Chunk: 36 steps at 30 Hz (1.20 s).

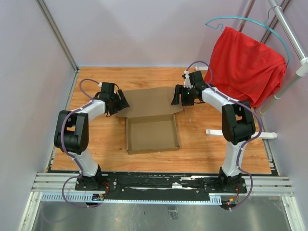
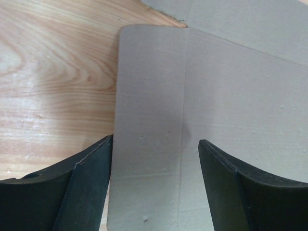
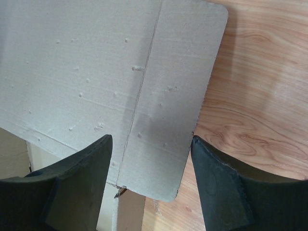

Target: Fold the paper box

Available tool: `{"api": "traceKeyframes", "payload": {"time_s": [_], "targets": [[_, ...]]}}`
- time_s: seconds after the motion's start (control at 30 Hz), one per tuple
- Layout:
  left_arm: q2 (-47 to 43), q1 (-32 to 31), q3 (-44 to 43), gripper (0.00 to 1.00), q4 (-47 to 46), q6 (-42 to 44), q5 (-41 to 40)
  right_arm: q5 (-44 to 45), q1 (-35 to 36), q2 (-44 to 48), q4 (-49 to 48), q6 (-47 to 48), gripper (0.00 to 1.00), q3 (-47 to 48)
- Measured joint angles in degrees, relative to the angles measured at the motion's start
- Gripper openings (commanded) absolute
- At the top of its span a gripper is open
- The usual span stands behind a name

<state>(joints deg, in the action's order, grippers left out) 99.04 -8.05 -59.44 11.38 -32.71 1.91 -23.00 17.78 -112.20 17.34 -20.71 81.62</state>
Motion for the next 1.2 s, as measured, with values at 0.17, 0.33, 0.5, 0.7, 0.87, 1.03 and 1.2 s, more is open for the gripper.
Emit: {"api": "traceKeyframes", "payload": {"time_s": [0.17,0.33,0.5,0.7,0.87,1.03,1.2], "targets": [[0.0,0.0,-0.6,0.74,-1.0,-0.1,2.1,0.0,0.0,0.0,-0.1,0.0,0.67,0.0],[0.0,0.0,-2.8,0.74,-0.9,0.4,2.2,0.3,0.2,0.0,0.0,0.2,0.67,0.0],[0.0,0.0,-5.0,0.73,-0.9,0.8,2.3,0.5,0.5,0.0,0.1,0.2,0.67,0.3],[0.6,-0.7,-8.5,0.73,-0.7,1.0,2.8,0.5,1.0,0.0,0.2,0.7,0.67,2.6],[1.2,-2.7,-10.1,0.73,-0.9,1.2,3.3,0.4,2.1,0.0,0.1,1.5,0.67,4.0],[3.0,-4.6,-10.8,0.73,-1.3,1.5,3.9,-0.1,4.4,0.0,0.0,1.5,0.67,6.0],[4.3,-5.7,-10.8,0.73,-2.1,1.5,4.9,-0.9,6.0,-1.8,-0.2,1.6,0.67,9.1]]}}
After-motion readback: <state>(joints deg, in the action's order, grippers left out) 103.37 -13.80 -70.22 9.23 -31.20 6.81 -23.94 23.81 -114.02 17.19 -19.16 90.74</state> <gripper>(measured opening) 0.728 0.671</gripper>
